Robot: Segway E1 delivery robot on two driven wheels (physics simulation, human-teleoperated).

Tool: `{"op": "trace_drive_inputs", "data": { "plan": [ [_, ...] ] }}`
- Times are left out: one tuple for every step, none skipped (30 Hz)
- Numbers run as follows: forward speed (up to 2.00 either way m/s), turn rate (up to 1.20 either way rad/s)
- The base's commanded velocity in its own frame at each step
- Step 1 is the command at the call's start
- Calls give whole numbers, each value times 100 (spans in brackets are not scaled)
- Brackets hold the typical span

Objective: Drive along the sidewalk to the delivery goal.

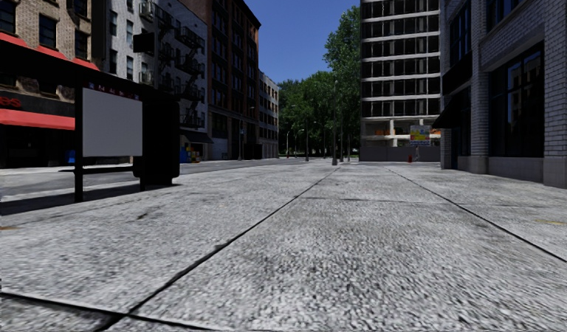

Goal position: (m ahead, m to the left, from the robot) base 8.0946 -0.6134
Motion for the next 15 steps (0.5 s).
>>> {"op": "trace_drive_inputs", "data": {
  "plan": [
    [200, -8],
    [200, -8],
    [200, -8],
    [200, -8],
    [200, -8],
    [200, -8],
    [200, -11],
    [200, -12],
    [200, -18],
    [200, -18],
    [200, -25],
    [200, -27],
    [200, -28],
    [200, -28],
    [200, -28]
  ]
}}
